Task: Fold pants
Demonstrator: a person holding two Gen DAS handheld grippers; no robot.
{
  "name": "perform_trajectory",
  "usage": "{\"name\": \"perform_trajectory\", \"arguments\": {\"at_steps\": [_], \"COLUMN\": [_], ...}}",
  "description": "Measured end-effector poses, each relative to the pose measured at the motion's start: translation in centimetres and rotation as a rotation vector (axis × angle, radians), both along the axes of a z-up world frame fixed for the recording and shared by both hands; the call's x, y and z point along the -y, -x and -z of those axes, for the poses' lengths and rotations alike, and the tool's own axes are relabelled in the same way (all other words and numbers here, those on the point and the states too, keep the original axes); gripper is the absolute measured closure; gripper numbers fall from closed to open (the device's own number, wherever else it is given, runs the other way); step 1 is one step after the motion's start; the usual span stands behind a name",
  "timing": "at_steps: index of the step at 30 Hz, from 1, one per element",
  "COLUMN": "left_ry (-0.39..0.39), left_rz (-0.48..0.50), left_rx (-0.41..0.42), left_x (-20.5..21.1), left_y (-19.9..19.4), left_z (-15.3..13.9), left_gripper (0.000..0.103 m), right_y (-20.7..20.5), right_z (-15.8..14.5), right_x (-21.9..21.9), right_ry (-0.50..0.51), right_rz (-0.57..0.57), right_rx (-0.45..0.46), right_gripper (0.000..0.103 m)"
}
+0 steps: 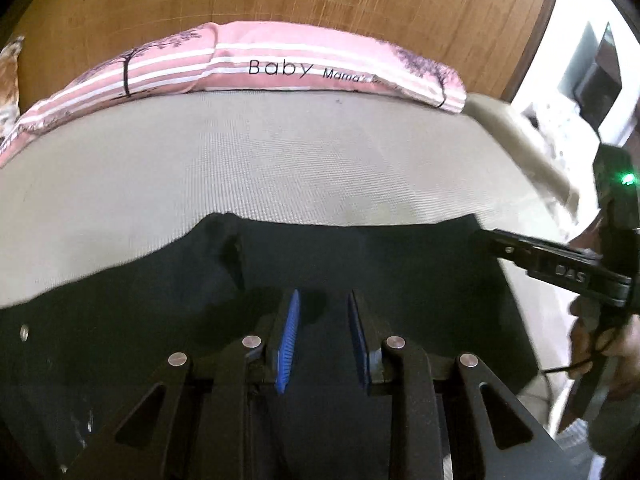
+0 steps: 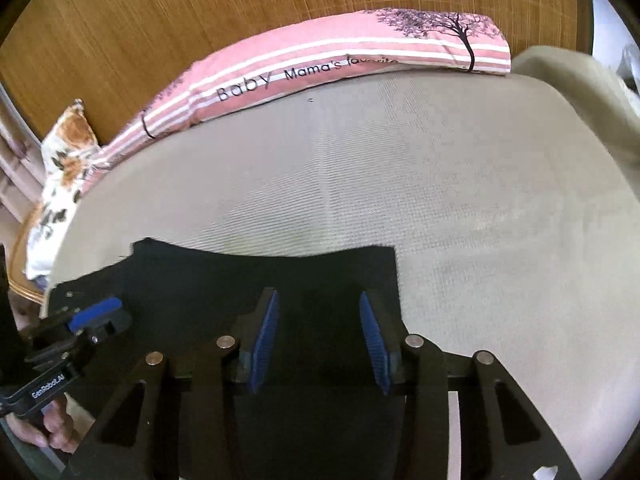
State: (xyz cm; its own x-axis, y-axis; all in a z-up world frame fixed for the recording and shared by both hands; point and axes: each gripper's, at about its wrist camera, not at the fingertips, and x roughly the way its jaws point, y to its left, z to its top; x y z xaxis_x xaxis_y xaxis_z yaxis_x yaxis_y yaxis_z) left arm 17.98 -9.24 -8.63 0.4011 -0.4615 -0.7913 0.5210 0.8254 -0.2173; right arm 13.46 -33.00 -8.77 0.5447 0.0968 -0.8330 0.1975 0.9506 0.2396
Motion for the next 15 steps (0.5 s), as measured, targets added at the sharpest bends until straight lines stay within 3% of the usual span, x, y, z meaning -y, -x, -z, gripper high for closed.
{"name": "perform_trajectory", "arguments": {"at_steps": [5,11,15], "left_ry": [-0.042,-0.070,-0.098], "left_rz": [-0.020,-0.015,-0.012], "left_rx": [-0.037,-0.010,0.026], "left_x": [0.7,1.2,0.5], "left_y": [-2.6,-2.2,-0.2], "left_z": [3.1,3.0,2.2], "left_gripper": [0.077,0.076,0.071], "right_y": [-1.3,-1.4,0.2], "right_z": [1.8,2.1,1.6], "right_x": [0.2,-0.4,-0.7], "right_ry": [0.050,0.101,0.069], "right_rz": [-0.003,-0.017,-0.015], "right_rx": [-0.034,-0.033,-0.033], "right_gripper": [0.071,0.071,0.071]}}
